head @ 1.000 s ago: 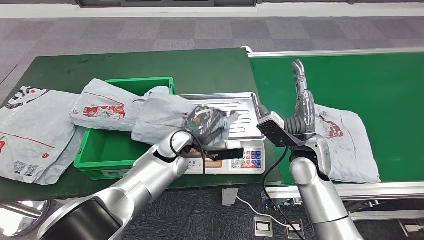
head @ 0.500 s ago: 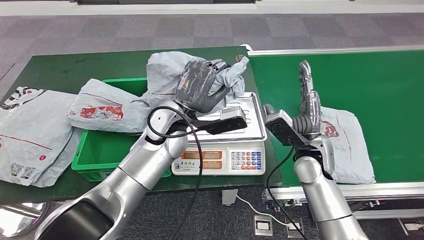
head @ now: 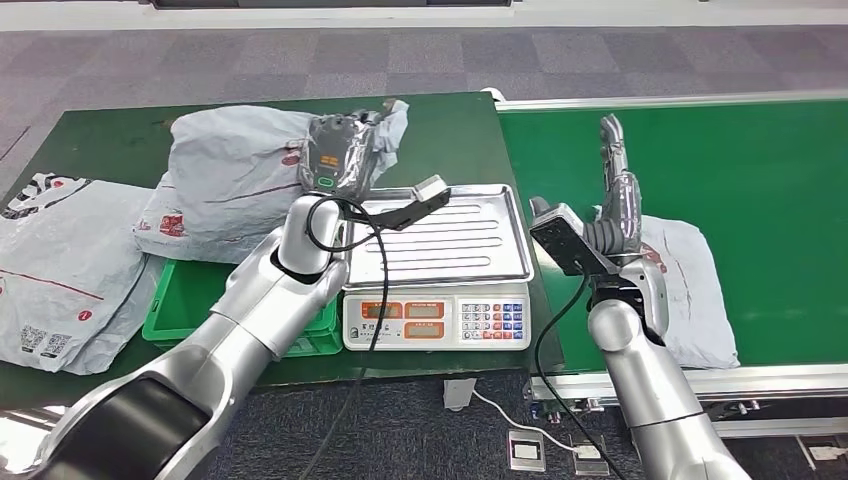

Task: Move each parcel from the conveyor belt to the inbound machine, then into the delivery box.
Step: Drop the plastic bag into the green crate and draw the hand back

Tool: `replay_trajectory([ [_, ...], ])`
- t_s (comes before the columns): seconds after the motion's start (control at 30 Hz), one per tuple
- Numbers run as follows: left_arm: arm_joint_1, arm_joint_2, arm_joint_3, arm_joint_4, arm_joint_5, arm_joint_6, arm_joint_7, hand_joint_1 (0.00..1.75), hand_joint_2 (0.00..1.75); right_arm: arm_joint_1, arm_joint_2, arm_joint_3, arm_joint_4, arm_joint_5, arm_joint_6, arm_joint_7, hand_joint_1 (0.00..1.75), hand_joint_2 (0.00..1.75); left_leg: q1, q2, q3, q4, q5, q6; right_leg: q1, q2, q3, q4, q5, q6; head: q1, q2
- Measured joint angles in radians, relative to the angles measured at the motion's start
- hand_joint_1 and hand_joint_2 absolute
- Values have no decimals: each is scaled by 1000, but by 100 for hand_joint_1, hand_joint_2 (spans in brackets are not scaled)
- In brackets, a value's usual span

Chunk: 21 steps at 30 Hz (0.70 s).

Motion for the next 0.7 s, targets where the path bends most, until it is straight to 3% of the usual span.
replay_trajectory([
  [0.17,-31,40,-27,104,-3,-104,71,175,175,-6,0,0,24,57,14,59,0,175,0,0,-1,0,0,0,0,0,0,1,-1,-1,0,0],
  [0.37,-48,90,-32,202,34,-281,25,175,175,-66,-27,0,204,371,8,334,0,175,0,-1,-2,0,0,0,0,-1,-1,1,-1,-1,0,0],
  [0.5,-48,104,-28,235,44,-309,7,175,175,-100,-47,-1,315,446,-4,391,0,175,0,-2,-2,0,0,0,0,-1,-2,1,-1,-1,0,0],
  [0.6,-47,107,-22,253,39,-365,8,175,175,-125,-62,-13,398,539,3,501,0,175,0,-2,-3,0,0,0,0,-1,-2,0,-1,-1,0,0],
  [0.63,-46,108,-17,259,35,-385,13,147,175,-136,-71,-22,433,568,5,538,0,175,0,-3,-3,0,0,0,0,-2,-2,0,-1,-1,0,0],
  [0.7,-42,110,-8,270,23,-418,25,60,175,-156,-89,-47,513,613,7,593,0,175,0,-3,-3,0,0,0,0,-2,-2,0,-1,-1,0,0],
])
